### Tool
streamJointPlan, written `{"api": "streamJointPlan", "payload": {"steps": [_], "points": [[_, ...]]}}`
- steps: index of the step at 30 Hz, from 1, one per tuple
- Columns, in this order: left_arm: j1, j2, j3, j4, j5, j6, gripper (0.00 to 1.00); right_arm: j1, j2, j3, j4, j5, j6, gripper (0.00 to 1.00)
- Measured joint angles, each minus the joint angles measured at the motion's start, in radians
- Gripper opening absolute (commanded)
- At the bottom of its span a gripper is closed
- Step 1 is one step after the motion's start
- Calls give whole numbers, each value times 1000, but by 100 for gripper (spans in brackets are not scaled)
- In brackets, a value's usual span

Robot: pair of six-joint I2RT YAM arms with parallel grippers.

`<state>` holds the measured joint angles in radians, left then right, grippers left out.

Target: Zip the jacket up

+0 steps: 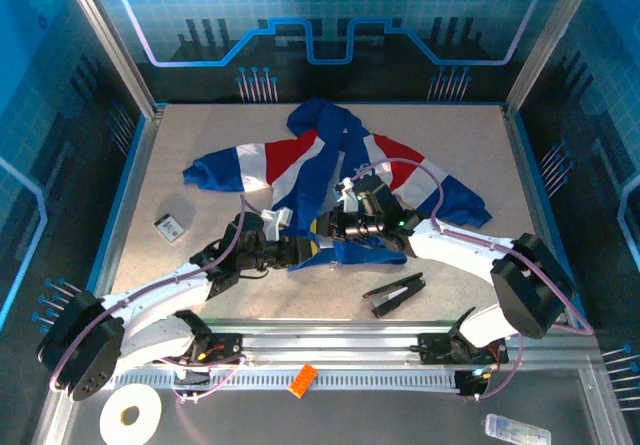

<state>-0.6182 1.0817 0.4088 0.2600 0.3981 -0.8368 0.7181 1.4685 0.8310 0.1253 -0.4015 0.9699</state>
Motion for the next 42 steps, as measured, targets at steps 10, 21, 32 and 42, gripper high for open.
{"api": "streamJointPlan", "payload": {"steps": [10,21,32,42], "points": [[0,-1,0,10,0,-1,0,1,10,-1,10,0,7,0],[0,-32,1,-72,-27,39,0,1,10,38,-158,33,-109,45],[-34,10,62,-196,-98,80,0,0,10,76,-500,168,-327,48],[-194,-25,60,-286,-248,46,0,-26,55,88,-617,242,-434,47]]}}
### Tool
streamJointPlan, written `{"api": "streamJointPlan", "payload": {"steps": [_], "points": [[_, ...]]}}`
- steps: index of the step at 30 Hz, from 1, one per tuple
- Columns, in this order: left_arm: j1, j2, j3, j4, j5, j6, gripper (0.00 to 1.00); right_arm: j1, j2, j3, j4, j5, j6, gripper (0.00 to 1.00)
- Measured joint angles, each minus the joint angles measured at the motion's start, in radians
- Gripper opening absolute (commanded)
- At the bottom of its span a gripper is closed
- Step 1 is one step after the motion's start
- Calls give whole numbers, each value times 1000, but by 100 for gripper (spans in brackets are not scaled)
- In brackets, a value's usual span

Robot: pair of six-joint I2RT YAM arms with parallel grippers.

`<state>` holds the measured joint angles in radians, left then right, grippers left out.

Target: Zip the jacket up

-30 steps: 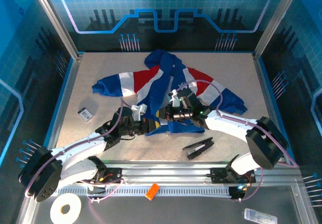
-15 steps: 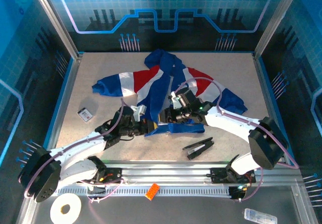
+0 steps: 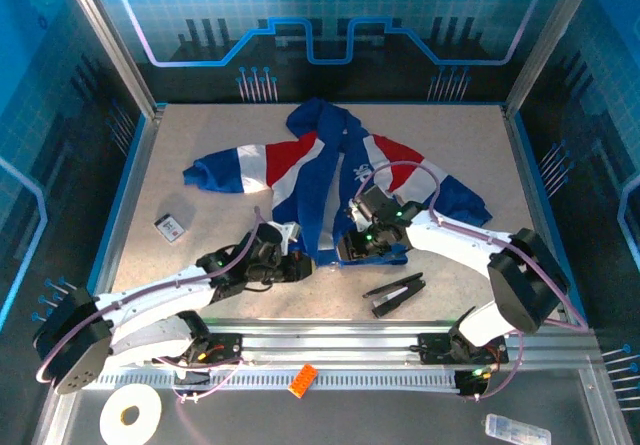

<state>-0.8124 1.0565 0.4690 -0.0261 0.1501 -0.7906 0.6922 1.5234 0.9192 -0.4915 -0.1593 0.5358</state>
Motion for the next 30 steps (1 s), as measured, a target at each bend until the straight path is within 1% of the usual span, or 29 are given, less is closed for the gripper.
{"api": "streamJointPlan", "payload": {"steps": [5,9,13,15,19,21,24,27,30], "points": [[-48,-55,-16,-31,-50,-31,0,-2,81,24,3,-6,-18,47],[-52,-101,-48,-63,-87,-47,0,1,129,35,9,-6,-21,47],[-52,-102,-49,-82,-111,-45,0,10,171,65,8,-4,-23,46],[-52,-75,-43,-82,-113,-38,0,26,176,69,4,-1,-25,40],[-52,-2,-15,-78,-113,-20,0,62,174,71,-8,13,-38,18],[-52,26,-6,-67,-112,-19,0,71,164,71,-17,26,-36,9],[-52,55,13,-62,-108,-11,0,73,105,70,-29,49,-39,5],[-51,87,64,-74,-101,16,0,73,-3,77,-34,58,-36,4],[-40,100,106,-73,-99,38,0,73,-72,114,-35,59,-41,3]]}}
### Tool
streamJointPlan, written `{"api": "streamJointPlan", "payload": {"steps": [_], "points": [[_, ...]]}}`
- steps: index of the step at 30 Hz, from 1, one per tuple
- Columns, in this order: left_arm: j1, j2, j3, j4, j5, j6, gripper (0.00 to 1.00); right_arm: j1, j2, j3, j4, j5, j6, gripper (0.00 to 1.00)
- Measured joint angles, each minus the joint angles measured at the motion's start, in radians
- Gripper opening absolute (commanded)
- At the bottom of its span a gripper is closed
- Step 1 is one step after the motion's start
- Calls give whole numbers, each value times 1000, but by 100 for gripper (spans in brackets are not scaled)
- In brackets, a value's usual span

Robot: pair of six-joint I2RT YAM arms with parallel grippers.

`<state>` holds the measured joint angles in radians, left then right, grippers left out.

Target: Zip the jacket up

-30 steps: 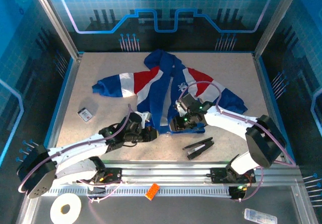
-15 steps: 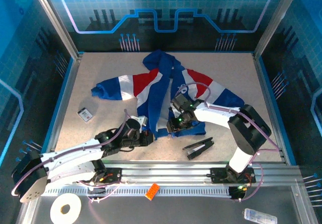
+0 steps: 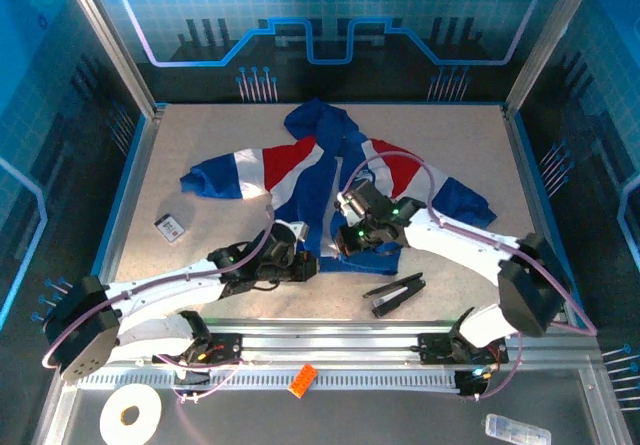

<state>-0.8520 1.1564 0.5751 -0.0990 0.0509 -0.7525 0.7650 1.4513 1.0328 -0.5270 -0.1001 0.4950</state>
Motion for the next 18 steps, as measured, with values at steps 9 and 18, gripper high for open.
{"api": "streamJointPlan", "payload": {"steps": [9,18], "points": [[90,80,50,63,56,0,0,-19,-50,-78,71,-31,-7,6],[90,230,68,173,102,-18,0,-47,9,-284,283,-135,105,21]]}}
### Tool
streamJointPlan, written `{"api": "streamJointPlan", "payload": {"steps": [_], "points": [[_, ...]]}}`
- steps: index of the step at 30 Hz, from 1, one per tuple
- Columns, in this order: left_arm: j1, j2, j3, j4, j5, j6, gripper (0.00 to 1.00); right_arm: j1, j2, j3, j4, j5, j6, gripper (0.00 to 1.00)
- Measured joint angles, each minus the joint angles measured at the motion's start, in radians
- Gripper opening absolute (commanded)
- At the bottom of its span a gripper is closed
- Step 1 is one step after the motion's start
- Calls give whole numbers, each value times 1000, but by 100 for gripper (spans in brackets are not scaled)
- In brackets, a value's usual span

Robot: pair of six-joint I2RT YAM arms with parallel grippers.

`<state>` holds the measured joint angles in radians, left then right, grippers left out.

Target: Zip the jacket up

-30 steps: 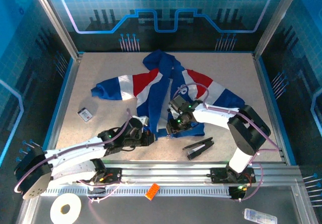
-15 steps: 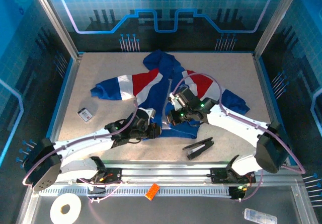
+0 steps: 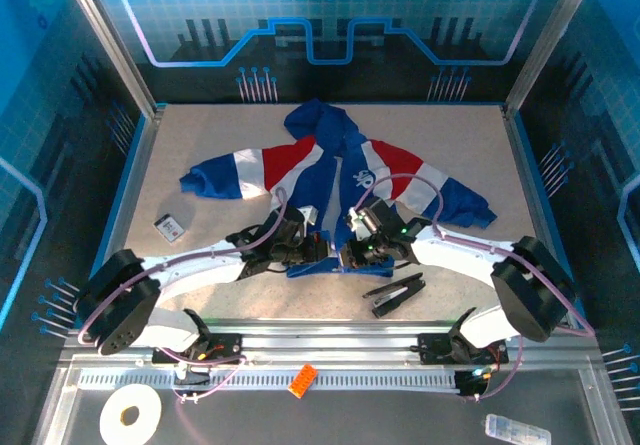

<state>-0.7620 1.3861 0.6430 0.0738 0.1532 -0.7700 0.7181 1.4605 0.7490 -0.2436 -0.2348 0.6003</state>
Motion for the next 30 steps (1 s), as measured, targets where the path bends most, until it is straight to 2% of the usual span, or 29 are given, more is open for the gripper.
{"api": "streamJointPlan", "payload": {"steps": [3,14,19,26,30], "points": [[0,42,-5,23,7,-10,0,-6,26,-11,37,-22,18,26],[0,135,-5,92,40,-18,0,-5,18,-26,47,-73,14,29],[0,139,-5,97,51,-18,0,-5,10,-31,16,-71,0,21],[0,139,-5,97,54,-17,0,1,10,-24,-37,-57,-25,2],[0,134,-10,96,54,-17,0,3,8,-8,-63,-54,-41,0]]}}
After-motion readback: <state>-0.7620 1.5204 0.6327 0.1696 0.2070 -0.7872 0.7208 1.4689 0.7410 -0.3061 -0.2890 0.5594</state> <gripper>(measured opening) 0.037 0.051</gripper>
